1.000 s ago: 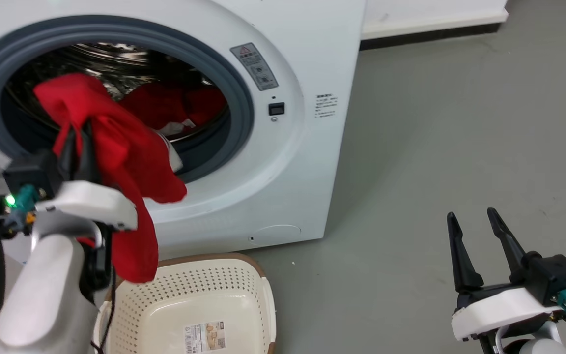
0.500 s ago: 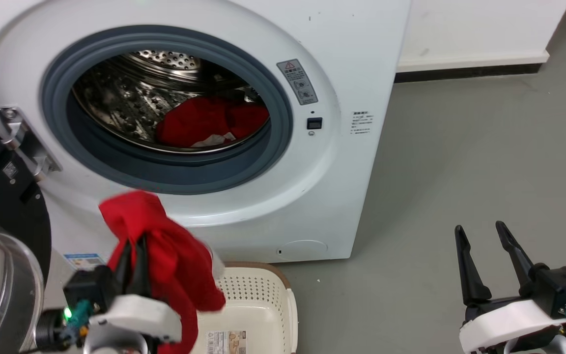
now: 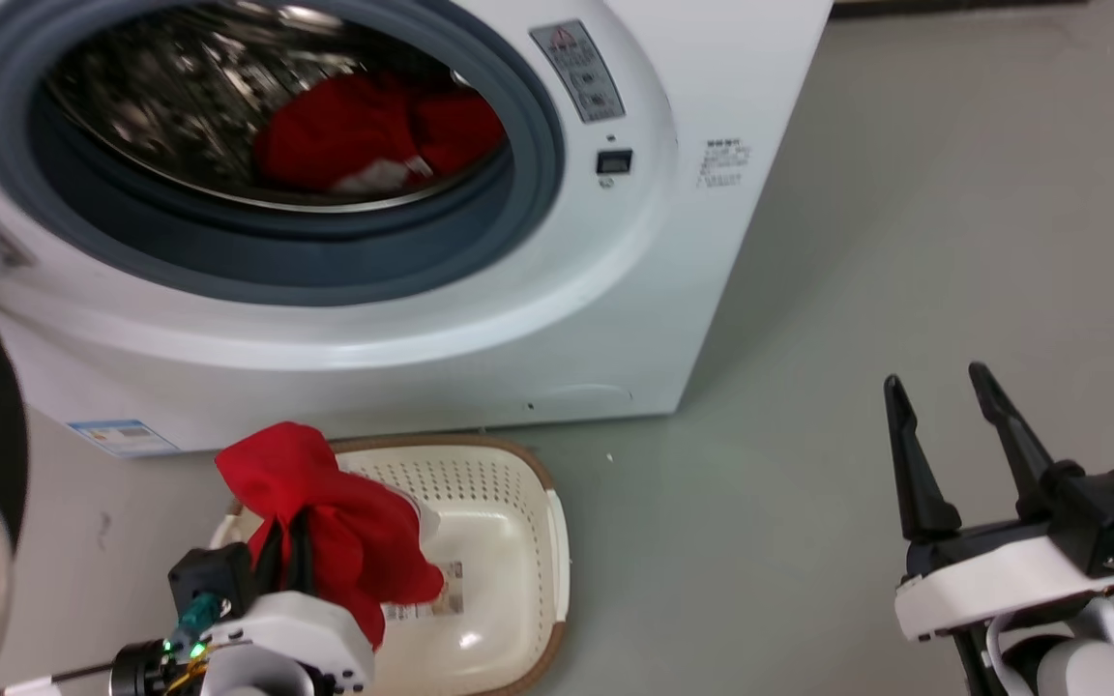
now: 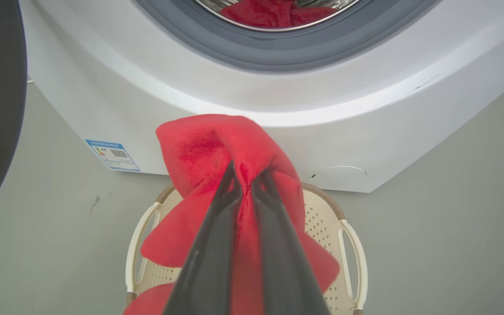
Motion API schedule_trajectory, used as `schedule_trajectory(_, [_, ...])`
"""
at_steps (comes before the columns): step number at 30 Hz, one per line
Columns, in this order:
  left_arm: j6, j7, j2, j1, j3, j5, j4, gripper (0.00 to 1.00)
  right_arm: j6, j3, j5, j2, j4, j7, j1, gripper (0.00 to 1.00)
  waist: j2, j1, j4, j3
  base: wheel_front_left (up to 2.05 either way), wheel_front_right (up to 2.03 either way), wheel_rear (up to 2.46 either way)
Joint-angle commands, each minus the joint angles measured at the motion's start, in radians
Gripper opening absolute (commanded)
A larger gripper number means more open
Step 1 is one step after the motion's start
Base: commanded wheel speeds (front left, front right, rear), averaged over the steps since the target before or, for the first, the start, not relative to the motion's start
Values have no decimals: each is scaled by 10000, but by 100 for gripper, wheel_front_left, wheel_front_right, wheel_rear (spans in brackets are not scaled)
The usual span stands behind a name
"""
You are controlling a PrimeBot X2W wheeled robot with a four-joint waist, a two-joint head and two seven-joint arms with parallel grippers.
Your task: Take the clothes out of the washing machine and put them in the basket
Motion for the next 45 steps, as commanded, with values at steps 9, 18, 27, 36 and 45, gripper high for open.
schedule_trajectory(9, [-551,-237,-354,-1946,248,123,2780,0,-7,41,-37,5,-81,-287,-992,100,-1,-1,-930,2411,0,0,0])
schedule_trajectory(18, [-939,-264,-792,-3583,892,518,4913,0,-7,115,33,6,-115,-625,-1756,100,-1,-1,-1155,4065,0,0,0])
schedule_trajectory(27, [-1174,-256,-993,-3988,1299,722,7057,0,-7,346,116,5,124,-885,-2163,100,-1,-1,-1570,4639,0,0,0])
schedule_trajectory(36, [-1487,-246,-1186,-4441,1473,663,8264,99,-7,224,107,5,226,-958,-2185,100,-1,-1,-1579,4711,0,0,0])
schedule_trajectory(45, [-1846,-246,-1374,-3974,1684,514,8653,100,-8,121,22,3,474,-954,-1814,100,-1,-1,-1322,3267,0,0,0])
